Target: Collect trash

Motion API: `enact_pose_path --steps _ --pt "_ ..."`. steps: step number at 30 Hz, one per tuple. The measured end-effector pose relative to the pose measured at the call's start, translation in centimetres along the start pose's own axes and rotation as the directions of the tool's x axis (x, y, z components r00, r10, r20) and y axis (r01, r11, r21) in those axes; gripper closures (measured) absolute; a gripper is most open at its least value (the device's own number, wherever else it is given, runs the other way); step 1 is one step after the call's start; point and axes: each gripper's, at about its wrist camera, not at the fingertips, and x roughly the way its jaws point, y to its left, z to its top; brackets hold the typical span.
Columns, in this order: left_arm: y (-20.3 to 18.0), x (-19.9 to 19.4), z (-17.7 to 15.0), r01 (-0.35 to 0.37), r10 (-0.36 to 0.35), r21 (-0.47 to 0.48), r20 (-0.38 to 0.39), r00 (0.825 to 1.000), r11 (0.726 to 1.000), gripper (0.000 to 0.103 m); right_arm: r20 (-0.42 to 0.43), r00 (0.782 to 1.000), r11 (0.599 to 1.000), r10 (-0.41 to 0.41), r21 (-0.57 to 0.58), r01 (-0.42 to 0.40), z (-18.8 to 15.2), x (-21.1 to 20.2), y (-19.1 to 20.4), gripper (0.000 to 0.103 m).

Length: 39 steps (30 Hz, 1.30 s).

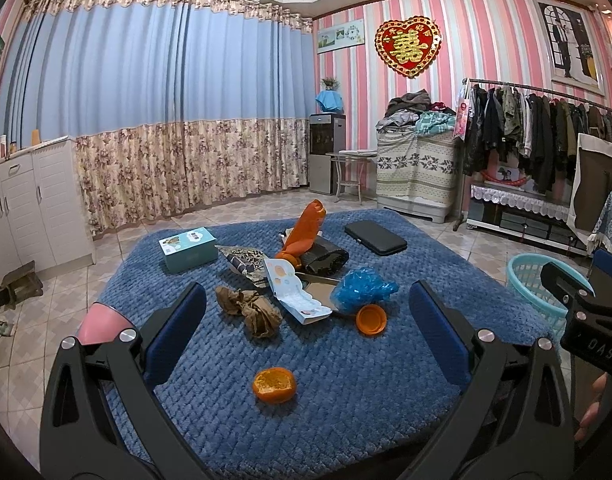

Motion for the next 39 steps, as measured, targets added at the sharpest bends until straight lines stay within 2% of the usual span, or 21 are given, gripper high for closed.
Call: enact_pose_path --steps 19,22,23,26,34,37,39 --pt "0.7 -0.1 0.0 -0.002 0.002 0.000 0.000 1.000 1.000 0.005 -0.003 1.000 1.000 -0.002 0.004 0.002 0.2 -0.1 0.0 0.004" --pt "1.9 0.3 -0.9 -0.009 0.009 0.002 -0.001 1.000 1.000 0.005 -0.009 1.000 1.000 -0.005 0.006 0.005 -0.4 0.2 0.1 0.004" --pt "3.1 1.3 -2.3 -0.015 0.015 0.004 -0.007 1.000 1.000 0.005 -0.012 1.000 1.000 -0.004 0.007 0.004 -0.6 0.4 0.1 0.004" --pt "3.6 2.2 -3.4 -0.021 0.021 0.000 -0.025 0.999 1.000 0.005 -0.023 1.000 1.000 0.012 0.017 -0.012 -0.9 1.0 0.4 0.004" --pt "3.5 3.4 -3.5 -0.004 0.003 -0.007 -0.062 0.998 1.000 0.005 0.015 0.999 0.997 0.050 0.058 -0.051 -1.1 1.7 0.0 0.004" --pt "3.4 4.0 -4.4 0.004 -0.003 0.011 -0.089 0.996 1.000 0.005 -0.003 0.997 0.994 0.078 0.079 -0.077 -1.3 2.3 0.0 0.004" --pt "3.3 4.6 -5.1 0.002 0.001 0.020 -0.113 0.994 1.000 0.005 -0.029 0.998 0.996 0.061 0.069 -0.059 -1.5 2.7 0.2 0.004"
